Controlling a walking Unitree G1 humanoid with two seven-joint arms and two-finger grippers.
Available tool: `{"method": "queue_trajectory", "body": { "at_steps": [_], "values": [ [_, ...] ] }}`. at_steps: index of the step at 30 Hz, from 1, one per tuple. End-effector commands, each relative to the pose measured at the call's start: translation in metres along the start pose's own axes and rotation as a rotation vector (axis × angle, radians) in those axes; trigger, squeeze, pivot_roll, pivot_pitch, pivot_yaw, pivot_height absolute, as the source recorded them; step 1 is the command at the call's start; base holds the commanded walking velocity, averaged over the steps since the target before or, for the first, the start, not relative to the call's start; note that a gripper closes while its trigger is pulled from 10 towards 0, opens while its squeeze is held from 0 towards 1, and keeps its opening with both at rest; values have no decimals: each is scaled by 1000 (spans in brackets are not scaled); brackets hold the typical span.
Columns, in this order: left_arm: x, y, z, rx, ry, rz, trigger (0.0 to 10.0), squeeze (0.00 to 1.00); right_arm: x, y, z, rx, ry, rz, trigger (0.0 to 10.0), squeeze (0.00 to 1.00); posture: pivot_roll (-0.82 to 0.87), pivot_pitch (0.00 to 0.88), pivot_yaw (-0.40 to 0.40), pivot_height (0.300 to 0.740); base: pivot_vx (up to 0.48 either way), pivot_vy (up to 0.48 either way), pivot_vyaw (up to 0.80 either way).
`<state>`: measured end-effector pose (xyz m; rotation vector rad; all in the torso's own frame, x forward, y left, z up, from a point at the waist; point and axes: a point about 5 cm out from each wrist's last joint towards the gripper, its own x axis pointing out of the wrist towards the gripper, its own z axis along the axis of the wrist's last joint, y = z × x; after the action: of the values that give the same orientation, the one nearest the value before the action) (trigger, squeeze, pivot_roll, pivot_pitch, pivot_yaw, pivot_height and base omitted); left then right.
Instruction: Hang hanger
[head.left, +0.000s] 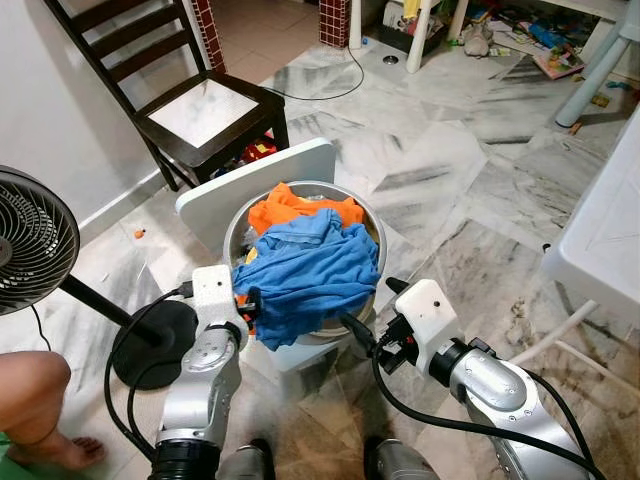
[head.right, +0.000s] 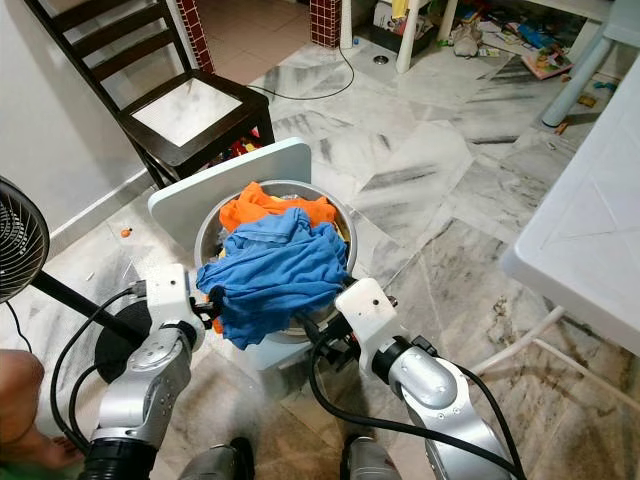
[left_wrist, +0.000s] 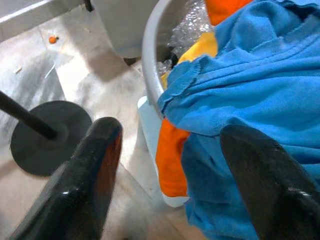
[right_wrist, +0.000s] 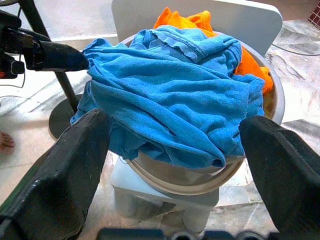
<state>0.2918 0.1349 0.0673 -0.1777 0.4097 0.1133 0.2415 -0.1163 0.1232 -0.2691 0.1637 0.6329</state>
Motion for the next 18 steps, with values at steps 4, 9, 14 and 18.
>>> {"method": "queue_trajectory", "body": {
  "at_steps": [4, 9, 14, 18],
  "values": [
    [2, -9, -13, -117, 34, -6, 10000, 1000, -2, 1, 1, -3, -5, 3, 10000, 0, -152, 184, 45, 740, 0, 0, 0],
    [10, -16, -2, -194, 7, -24, 10000, 1000, -5, 1, 1, -5, -2, -2, 10000, 0, -168, 191, 46, 740, 0, 0, 0],
    [12, -29, 5, -217, -15, -52, 10000, 1000, -6, 0, 1, -7, 1, -6, 10000, 0, -174, 193, 48, 740, 0, 0, 0],
    [14, -33, -3, -253, 32, -41, 10000, 1000, -6, 0, 1, -8, 1, -8, 10000, 0, -174, 195, 49, 740, 0, 0, 0]
  ]
}}
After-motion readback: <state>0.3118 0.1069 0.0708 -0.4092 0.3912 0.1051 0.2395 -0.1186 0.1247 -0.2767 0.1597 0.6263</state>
